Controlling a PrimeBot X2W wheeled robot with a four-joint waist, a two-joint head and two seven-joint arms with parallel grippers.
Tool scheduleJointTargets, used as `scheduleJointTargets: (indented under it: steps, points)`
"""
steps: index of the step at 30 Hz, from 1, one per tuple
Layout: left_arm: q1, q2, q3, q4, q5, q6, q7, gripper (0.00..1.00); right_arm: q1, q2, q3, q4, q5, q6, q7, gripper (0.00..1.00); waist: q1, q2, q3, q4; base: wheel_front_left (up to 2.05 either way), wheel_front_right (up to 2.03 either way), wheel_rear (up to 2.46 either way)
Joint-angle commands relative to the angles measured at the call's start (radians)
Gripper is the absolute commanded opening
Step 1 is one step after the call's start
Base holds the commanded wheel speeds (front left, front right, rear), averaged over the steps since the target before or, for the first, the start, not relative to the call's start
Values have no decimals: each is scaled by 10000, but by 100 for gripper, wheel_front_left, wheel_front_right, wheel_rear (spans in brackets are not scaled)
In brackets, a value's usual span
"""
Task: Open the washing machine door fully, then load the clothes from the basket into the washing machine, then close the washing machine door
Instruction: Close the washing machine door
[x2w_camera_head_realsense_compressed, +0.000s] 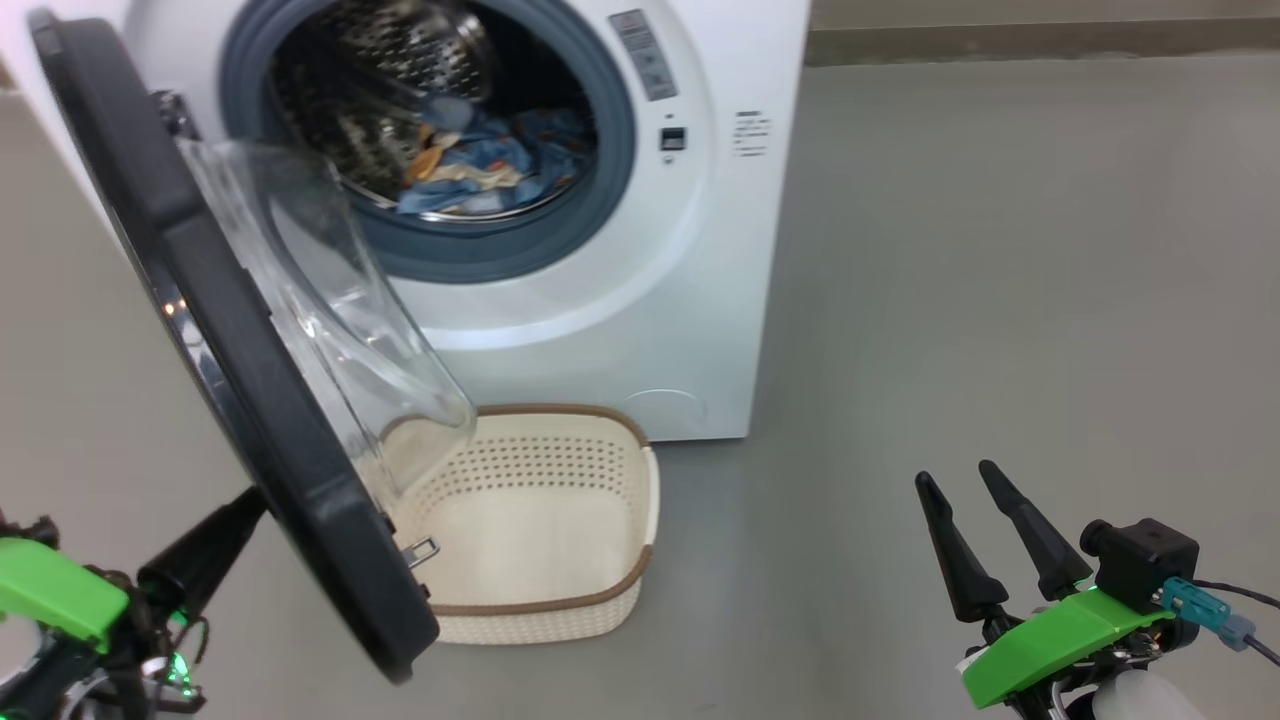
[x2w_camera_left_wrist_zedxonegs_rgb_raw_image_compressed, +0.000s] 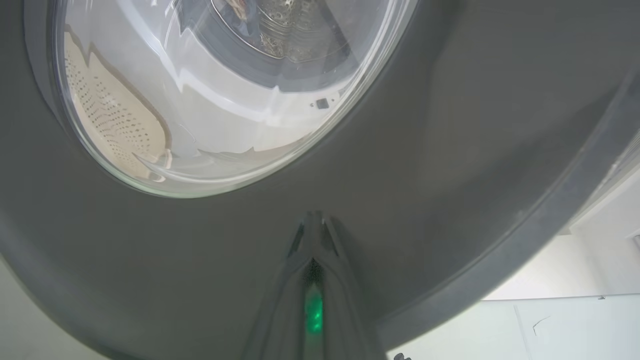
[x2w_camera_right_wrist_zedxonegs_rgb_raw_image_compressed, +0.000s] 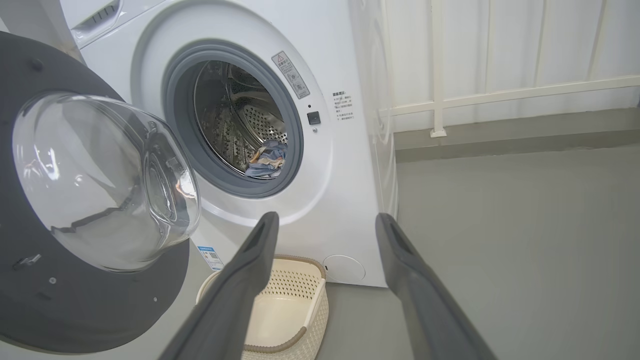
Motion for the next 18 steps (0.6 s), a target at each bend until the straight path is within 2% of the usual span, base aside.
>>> scheduleJointTargets:
  steps: [1, 7, 18]
  points:
    - [-313, 100, 147, -127, 96, -144, -53, 0, -190, -91, 163, -189, 26, 44, -82, 100, 0, 0, -92, -463, 0, 0, 0]
    - [-664, -331, 0, 407, 202, -617, -574, 0, -209, -44, 224, -167, 34, 44, -82, 100, 0, 0, -165, -1145, 0, 0, 0]
    - [-1181, -694, -79, 1400, 375, -1493, -1527, 0, -262, -45, 220, -167, 41, 44, -82, 100, 0, 0, 26, -2317, 0, 0, 0]
